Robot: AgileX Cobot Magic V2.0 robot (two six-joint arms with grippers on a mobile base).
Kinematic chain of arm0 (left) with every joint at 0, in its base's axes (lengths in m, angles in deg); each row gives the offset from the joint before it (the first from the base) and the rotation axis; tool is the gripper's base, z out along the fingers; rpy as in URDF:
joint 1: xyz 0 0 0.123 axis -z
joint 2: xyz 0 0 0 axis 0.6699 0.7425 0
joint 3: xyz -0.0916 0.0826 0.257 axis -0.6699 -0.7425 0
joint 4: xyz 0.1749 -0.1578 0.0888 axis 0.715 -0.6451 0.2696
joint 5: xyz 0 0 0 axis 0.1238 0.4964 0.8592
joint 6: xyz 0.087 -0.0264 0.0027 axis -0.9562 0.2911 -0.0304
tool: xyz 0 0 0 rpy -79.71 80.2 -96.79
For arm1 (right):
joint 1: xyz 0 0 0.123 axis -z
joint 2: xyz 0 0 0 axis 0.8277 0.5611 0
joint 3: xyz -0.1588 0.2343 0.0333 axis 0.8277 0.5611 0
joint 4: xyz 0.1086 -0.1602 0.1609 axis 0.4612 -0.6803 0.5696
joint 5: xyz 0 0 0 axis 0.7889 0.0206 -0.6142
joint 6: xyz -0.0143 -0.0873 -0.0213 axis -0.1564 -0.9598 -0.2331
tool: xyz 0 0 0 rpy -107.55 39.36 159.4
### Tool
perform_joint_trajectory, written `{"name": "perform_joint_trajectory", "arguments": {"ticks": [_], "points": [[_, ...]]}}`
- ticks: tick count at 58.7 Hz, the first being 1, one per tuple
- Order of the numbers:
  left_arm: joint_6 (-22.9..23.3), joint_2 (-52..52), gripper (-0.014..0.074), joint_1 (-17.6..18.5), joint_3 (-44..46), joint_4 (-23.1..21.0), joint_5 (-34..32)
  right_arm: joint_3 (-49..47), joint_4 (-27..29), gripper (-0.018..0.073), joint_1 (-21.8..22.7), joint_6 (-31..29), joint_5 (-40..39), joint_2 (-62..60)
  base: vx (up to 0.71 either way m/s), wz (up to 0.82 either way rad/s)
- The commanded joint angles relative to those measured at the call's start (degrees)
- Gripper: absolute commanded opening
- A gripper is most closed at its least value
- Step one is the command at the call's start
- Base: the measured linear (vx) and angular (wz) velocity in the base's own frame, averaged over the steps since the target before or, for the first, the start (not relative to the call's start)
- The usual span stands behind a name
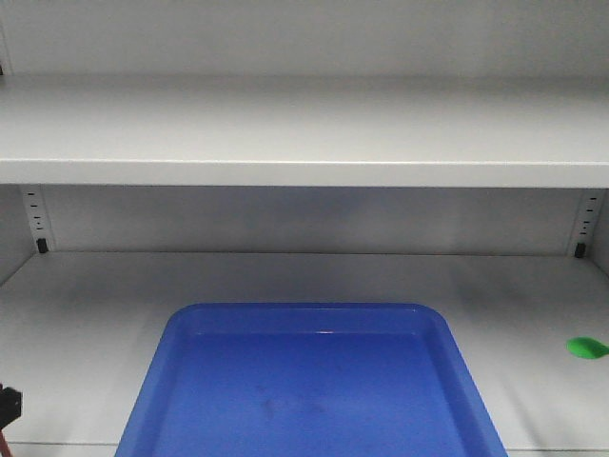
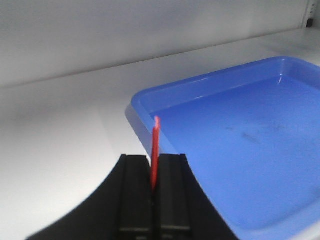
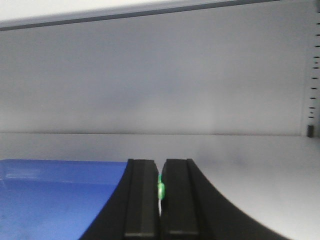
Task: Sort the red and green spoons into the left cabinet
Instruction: 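Position the base facing the open shelf with the blue tray, then extend both grippers holding the spoons over the blue tray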
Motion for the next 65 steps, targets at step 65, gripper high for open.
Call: {"name": "perform_joint_trajectory", "arguments": {"ticks": [65], "points": [[-49.76,29.92,0.0000,0.28,18.60,-50.59,26.10,-11.63,-41.96,-0.0003,-0.11,26.50,-45.90,35.77,0.00,0.00]]}}
